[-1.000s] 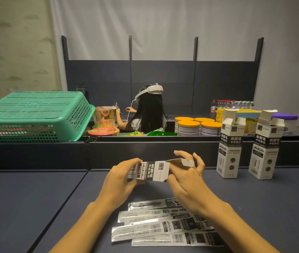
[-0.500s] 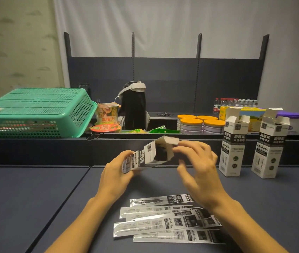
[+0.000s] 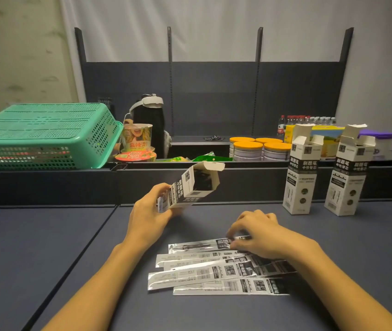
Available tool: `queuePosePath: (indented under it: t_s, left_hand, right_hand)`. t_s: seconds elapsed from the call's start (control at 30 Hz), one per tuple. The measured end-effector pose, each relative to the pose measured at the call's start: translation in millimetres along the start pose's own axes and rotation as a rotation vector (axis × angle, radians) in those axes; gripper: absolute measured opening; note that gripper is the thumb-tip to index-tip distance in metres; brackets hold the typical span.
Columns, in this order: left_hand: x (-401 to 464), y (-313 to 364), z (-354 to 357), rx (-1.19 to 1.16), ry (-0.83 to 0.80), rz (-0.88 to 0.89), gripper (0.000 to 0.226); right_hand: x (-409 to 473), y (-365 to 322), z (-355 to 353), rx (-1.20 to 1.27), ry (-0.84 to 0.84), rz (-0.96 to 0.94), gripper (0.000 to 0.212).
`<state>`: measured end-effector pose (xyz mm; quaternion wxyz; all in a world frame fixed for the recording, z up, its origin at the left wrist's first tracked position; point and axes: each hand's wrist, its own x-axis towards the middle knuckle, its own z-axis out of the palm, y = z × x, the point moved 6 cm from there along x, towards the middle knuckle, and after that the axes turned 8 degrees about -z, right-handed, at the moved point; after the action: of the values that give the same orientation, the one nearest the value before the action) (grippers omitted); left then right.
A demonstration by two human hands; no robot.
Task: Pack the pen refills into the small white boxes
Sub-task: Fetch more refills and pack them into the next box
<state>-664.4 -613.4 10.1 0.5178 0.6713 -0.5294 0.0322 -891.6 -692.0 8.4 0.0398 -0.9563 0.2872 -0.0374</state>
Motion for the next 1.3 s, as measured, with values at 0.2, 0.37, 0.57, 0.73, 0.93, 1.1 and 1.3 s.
queuePosePath:
  t_s: [0.2,0.37,0.57,0.73,0.93,1.1,1.3]
  left_hand:
    - [-2,2,-2,-0.028,-0.012,-0.010,0.052]
    - [1,0,-2,-0.046,0.010,-0.030,0.052]
    - [2,-2,-2,-0.075,0.014,-0.035,0.051]
    - [3,-3,-1,-0.068,0.028,-0.038,0.051]
    - [3,-4,0,-0.050,0.015,-0.022,0.051]
    - [4,-4,0,-0.029,0.019,0.000,0.050]
    - [3,-4,1,0.017,0.034,0.012,0.049]
  right_hand:
    - [-2,0,-10,0.205,0.119,-0.064,0.014]
    - [-16,-9,-42,0.831,0.330,-0.197,0.011]
    - [-30,-18,-68,1.426,0.585,-0.271,0.027]
    - [-41,-3,-87,1.642,0.881,-0.282,0.032]
    - [-48,9,-92,1.592,1.070,-0.310,0.018]
    - [-52,7,-92,1.382,1.156,-0.324,0.025]
    - [-48,-3,-87,1.132,1.163,-0.410,0.016]
